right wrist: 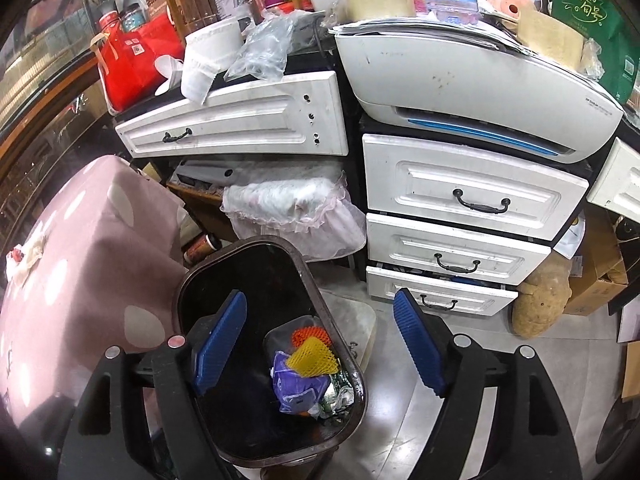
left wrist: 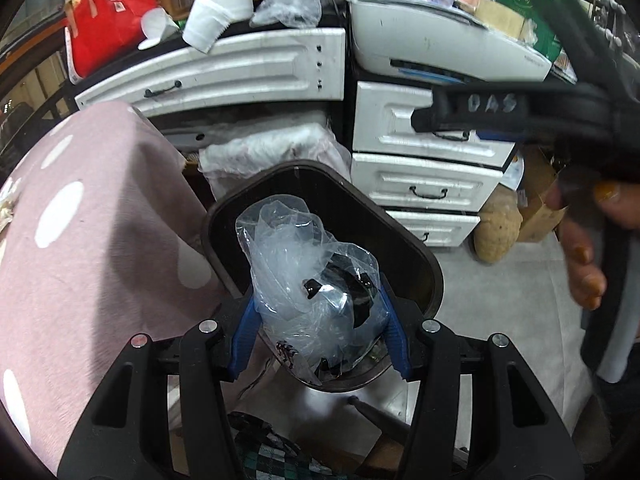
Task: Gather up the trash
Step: 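Lower the clear plastic bag into the bin and open the left gripper, then move both tools back over the table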
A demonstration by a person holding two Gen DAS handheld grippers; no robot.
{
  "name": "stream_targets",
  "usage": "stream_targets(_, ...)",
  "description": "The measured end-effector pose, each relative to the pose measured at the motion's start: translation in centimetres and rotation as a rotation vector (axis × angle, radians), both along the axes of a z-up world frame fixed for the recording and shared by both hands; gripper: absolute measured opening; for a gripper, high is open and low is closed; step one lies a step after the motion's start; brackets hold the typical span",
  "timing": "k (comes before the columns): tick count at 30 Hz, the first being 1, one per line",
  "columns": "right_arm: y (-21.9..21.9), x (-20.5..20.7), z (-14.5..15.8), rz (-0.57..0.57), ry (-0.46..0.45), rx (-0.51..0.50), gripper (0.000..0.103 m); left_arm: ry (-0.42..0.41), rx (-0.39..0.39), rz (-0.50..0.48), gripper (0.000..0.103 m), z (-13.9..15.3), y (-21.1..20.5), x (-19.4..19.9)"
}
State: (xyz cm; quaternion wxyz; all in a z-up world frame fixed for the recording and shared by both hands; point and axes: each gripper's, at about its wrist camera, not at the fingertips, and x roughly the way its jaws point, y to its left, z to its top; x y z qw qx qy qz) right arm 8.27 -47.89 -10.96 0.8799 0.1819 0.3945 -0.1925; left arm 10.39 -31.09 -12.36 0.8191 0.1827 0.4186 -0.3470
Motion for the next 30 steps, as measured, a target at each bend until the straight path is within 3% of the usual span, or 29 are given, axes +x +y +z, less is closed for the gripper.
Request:
stream_targets(5, -0.3, 0.0, -0.1, -0.006, 0.003, 0.008, 0.075, 0.03, 0.001, -0.013, 0.056, -0.8, -0.7, 0.4)
stream_targets(8, -0.4, 0.1, -0.3, -0.008, 0.007, 0.018, 0.076, 0.03, 0.015, -0.025, 0.062, -1.3, -1.2, 0.5)
stream_targets(10, -0.4, 0.1, -0.4, -0.006, 0.008, 0.019, 0.076, 0.042, 0.027, -0.039, 0.078, -1.7, -1.5, 0.4)
stream_targets(12, -0.4, 0.1, -0.4, -0.005, 0.006, 0.02, 0.076, 0.037, 0.035, -0.032, 0.086, -2.1, -1.6, 0.4)
stream_targets(21, -0.1, 0.2, -0.2, 0.014, -0.001, 0.018, 0.078, 0.033, 0.054, -0.033, 0.091, -2.7, -1.5, 0.4)
stream_targets(30, 1.2, 0.5, 0.9, 0.088, -0.047, 0.017, 0.083, 0.014, -0.042, -0.032, 0.092, 1.1, 0.9, -0.9)
